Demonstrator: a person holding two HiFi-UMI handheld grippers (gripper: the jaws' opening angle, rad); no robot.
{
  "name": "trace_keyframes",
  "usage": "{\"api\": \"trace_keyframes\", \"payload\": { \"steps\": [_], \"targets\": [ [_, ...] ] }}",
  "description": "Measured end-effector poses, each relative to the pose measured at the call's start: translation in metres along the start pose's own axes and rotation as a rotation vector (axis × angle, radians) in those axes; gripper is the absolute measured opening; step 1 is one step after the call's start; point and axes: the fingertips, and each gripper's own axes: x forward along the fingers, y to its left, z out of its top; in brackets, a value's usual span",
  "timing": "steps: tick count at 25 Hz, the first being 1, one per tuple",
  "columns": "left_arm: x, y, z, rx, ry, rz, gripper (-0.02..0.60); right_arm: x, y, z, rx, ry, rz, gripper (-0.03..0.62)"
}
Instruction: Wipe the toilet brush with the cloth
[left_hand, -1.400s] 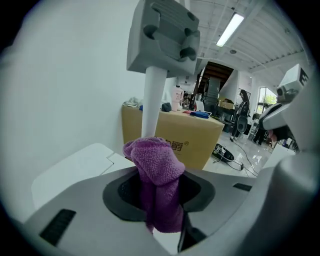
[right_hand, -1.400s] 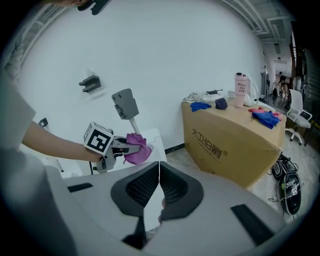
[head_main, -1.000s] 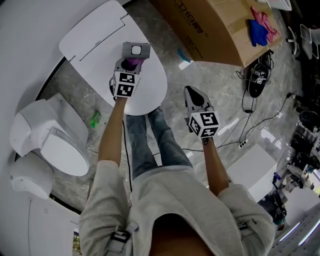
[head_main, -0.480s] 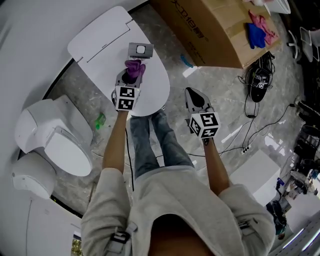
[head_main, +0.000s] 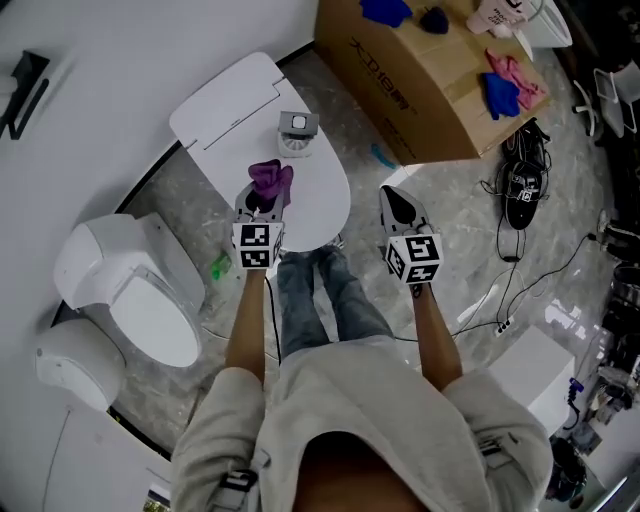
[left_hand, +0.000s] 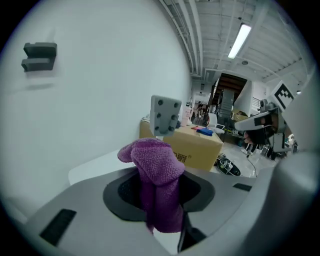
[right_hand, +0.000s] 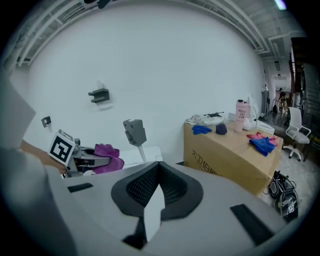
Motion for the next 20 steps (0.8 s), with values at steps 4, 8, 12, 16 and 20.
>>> {"api": "trace_keyframes", "payload": {
  "steps": [4,8,12,16,20],
  "targets": [
    [-0.026,0.003,0.033,0.011,-0.062,0.017,0.147,-0.006,-0.001,0.027,-0.016,-0.051,-0.024,0.029],
    [-0.051,0.008,0.073,0.031,-0.123,0.040,0.147,-0.014,-0.002,0.053,-0.027,-0.094,-0.033,0.030],
    [-0.072,0.016,0.110,0.044,-0.170,0.074,0.147,-0.021,-0.002,0.080,-0.033,-0.140,-0.038,0.029],
    [-0.086,0.026,0.145,0.050,-0.218,0.106,0.147,-0.023,-0.005,0.111,-0.047,-0.194,-0.042,0.029],
    [-0.094,0.035,0.169,0.045,-0.255,0.124,0.147,-0.021,-0.012,0.136,-0.052,-0.236,-0.051,0.029]
  ]
}}
